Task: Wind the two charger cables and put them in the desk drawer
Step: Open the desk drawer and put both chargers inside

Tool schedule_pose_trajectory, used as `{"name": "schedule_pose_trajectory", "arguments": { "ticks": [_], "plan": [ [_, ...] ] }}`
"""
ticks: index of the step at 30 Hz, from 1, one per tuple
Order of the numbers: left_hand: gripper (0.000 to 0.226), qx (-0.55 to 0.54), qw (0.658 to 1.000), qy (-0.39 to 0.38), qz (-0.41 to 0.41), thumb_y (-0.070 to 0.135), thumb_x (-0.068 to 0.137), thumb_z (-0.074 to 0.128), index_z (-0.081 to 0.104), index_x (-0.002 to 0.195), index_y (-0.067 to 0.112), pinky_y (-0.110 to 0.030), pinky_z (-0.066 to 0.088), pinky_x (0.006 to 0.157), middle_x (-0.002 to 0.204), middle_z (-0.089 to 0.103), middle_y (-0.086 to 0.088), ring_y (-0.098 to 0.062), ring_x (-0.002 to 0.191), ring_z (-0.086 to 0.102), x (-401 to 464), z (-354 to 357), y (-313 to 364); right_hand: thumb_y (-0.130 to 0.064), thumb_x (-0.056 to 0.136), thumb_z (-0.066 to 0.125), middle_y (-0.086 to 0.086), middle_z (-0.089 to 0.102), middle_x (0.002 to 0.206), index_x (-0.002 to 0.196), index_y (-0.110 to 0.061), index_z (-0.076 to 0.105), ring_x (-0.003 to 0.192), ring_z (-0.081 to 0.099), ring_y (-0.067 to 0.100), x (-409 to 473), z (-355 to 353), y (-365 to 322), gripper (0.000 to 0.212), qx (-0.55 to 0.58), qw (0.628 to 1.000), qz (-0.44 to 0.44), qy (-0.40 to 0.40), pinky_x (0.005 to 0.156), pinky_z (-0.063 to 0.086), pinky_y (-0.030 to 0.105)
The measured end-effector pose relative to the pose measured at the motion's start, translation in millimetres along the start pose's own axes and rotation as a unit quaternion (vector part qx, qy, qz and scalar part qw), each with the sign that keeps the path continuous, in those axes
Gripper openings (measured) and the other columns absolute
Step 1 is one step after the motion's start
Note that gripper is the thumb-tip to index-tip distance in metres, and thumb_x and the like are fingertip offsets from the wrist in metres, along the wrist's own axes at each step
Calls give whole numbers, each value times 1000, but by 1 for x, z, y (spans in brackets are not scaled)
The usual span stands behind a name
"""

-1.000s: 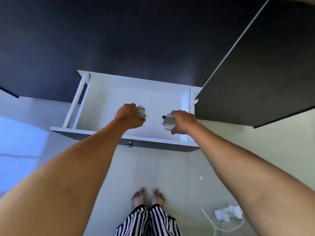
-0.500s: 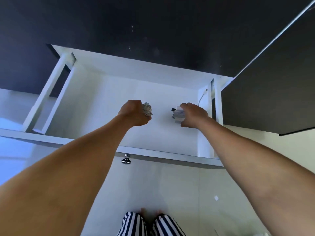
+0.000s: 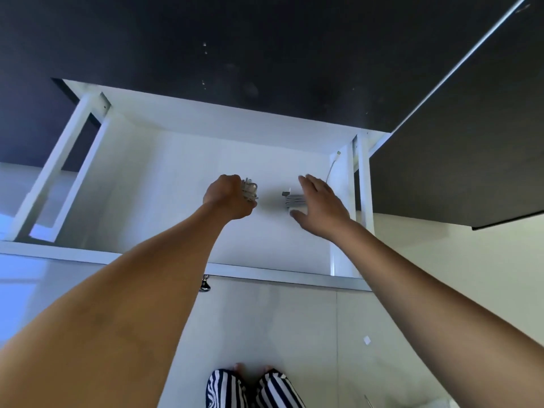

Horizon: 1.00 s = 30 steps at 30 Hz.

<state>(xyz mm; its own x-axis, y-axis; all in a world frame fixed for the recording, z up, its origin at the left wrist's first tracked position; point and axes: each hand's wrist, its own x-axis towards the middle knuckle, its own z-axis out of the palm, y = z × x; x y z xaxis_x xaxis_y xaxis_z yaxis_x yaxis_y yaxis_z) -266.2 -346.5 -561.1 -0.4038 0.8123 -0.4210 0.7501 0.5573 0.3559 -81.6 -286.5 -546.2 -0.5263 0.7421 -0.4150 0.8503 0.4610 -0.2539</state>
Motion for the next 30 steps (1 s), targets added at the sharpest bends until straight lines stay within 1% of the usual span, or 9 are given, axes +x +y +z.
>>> {"name": "schedule_pose_trajectory", "arguments": {
  "ticks": [2, 6, 9, 13, 16, 21, 25, 28, 30],
  "plan": [
    [24, 11, 1000, 7, 0, 35, 81, 63, 55, 92, 16, -26, 39, 69, 106, 63, -8, -25, 84, 54, 0, 2, 4, -43, 99, 41, 1, 5, 162, 154, -16, 11, 149, 3, 21, -22, -4, -9, 68, 36, 999, 1, 10, 119, 16, 39],
    [43, 21, 1000, 13, -14, 40, 81, 64, 59, 108, 8, -28, 43, 71, 110, 62, -12, -30, 99, 61, -1, 11, 10, -49, 101, 20, -2, -1, 162, 154, -19, 8, 149, -5, 18, -65, 5, -30, 62, 67, 997, 21, 15, 121, 6, 39],
    [46, 15, 1000, 12, -25, 42, 80, 65, 58, 109, 7, -29, 44, 70, 110, 60, -14, -32, 98, 61, 0, 21, 10, -51, 100, 15, -1, 1, 163, 154, -18, 9, 149, -5, 17, -87, 20, -37, 64, 38, 999, 16, 29, 120, 4, 37],
    [59, -1, 999, 21, -25, 45, 82, 63, 49, 123, 4, -37, 47, 83, 122, 51, -18, -35, 108, 57, 3, 32, 9, -55, 98, 10, -3, -1, 162, 155, -20, 7, 149, -8, 15, -87, 30, -35, 67, 42, 998, 35, 35, 119, -2, 34],
    [63, -4, 999, 24, -29, 46, 83, 62, 45, 127, 5, -37, 46, 87, 126, 49, -17, -35, 113, 55, 5, 35, 7, -56, 98, 9, -3, 1, 162, 155, -21, 9, 149, -7, 14, -86, 34, -36, 67, 30, 998, 34, 50, 118, -2, 33],
    [83, -24, 998, -45, -37, 51, 73, 71, 35, 133, 5, -41, 47, 93, 129, 46, -18, -36, 119, 50, -5, 29, 3, -56, 98, 10, -3, 7, 162, 154, -21, 14, 149, -3, 15, -87, 35, -36, 66, 27, 998, 42, 50, 119, 1, 32],
    [85, -40, 996, -64, -39, 54, 73, 68, 33, 136, 10, -41, 43, 98, 134, 45, -20, -38, 124, 46, -27, 10, -4, -50, 100, 15, 3, 30, 156, 147, -16, 33, 148, 15, 21, -88, 34, -36, 61, 28, 996, 46, 75, 119, 13, 36],
    [73, -99, 993, -13, -60, 46, 87, 57, 30, 144, 10, -41, 37, 105, 142, 40, -19, -36, 131, 40, -57, -9, -3, -41, 95, 26, 11, 61, 124, 119, -7, 62, 124, 51, 32, -101, 35, -45, 55, 69, 976, 36, 202, 103, 41, 42],
    [62, -162, 982, 34, -89, 43, 90, 53, 37, 141, 11, -40, 36, 106, 140, 44, -16, -34, 128, 43, -79, -12, -1, -33, 89, 41, 11, 65, 105, 101, -7, 69, 106, 59, 32, -114, 42, -52, 40, 115, 949, 53, 290, 89, 47, 38]
  ]
}}
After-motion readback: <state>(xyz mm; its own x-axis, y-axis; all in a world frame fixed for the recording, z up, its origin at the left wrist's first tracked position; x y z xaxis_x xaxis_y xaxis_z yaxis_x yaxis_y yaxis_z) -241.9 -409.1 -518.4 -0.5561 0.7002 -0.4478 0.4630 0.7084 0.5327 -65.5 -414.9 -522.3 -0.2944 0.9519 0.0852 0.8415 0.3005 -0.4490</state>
